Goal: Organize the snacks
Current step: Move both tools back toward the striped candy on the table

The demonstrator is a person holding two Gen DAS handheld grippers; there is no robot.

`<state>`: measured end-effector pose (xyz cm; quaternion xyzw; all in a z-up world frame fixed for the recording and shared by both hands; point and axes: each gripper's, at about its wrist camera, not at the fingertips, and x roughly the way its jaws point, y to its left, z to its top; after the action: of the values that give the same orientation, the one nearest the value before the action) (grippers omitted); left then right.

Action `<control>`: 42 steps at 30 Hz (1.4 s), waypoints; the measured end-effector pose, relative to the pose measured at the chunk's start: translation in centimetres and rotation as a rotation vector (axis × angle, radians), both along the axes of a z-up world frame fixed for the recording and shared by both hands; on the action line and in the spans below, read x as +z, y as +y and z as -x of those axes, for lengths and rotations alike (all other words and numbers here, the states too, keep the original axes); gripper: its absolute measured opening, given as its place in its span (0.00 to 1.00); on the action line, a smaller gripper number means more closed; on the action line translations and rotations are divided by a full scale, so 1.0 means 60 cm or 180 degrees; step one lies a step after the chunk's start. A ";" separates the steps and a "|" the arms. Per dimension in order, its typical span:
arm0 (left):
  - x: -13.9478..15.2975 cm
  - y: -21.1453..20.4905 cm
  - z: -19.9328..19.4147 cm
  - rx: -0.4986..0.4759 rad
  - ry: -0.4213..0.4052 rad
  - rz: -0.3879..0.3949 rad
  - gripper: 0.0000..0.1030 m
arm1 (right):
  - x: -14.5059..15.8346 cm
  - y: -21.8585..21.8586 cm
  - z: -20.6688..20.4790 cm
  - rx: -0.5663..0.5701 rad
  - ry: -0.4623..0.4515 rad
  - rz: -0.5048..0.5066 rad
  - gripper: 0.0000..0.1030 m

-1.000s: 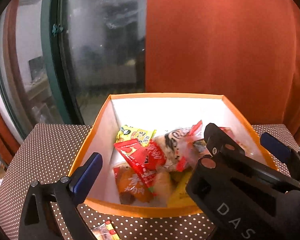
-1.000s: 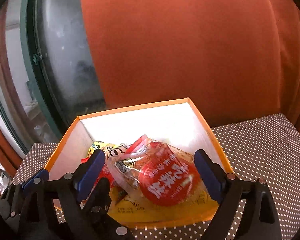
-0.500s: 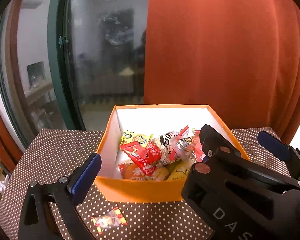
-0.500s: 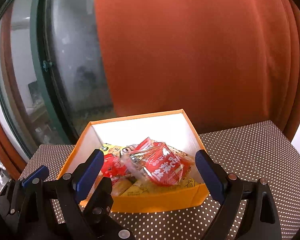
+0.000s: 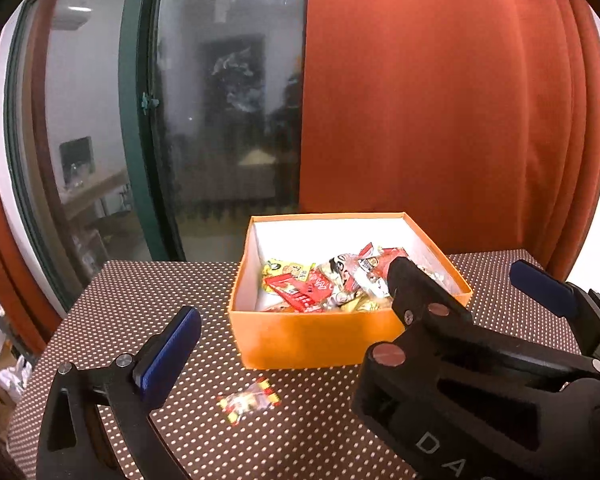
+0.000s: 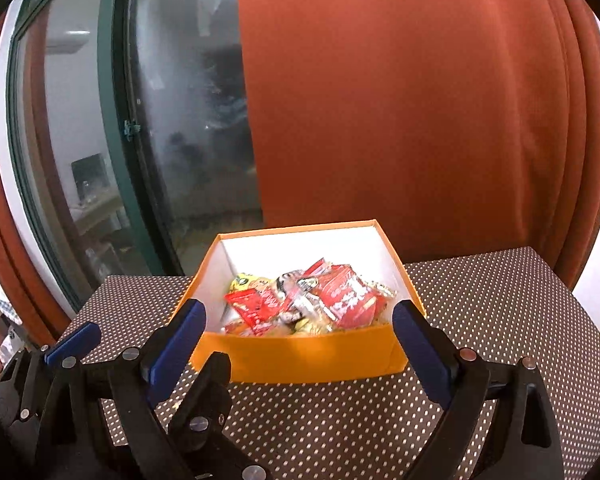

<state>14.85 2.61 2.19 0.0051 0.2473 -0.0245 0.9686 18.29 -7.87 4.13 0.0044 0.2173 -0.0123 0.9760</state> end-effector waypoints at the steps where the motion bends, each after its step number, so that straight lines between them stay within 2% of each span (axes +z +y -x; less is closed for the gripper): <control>1: 0.000 0.001 0.007 -0.0005 -0.0012 -0.0008 1.00 | -0.001 0.002 0.008 0.0016 -0.0003 -0.0004 0.95; 12: -0.021 0.009 0.085 -0.0062 -0.0071 -0.0057 1.00 | -0.023 0.025 0.080 0.0054 0.0028 0.0076 0.98; 22: -0.080 0.013 0.111 -0.0124 0.0117 -0.0029 1.00 | -0.081 0.030 0.105 0.0087 0.0186 0.0138 0.98; 30: -0.136 0.029 0.113 -0.0163 0.0204 0.0060 1.00 | -0.136 0.035 0.104 0.0227 0.0289 0.0057 0.98; 42: -0.228 0.063 0.043 -0.0059 0.0673 -0.0107 0.99 | -0.227 0.053 0.046 0.0212 0.0611 0.0018 0.98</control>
<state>12.28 6.36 -11.52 0.0211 0.3485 -0.0298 0.9366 15.54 -4.67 -9.52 -0.0068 0.3098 0.0192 0.9506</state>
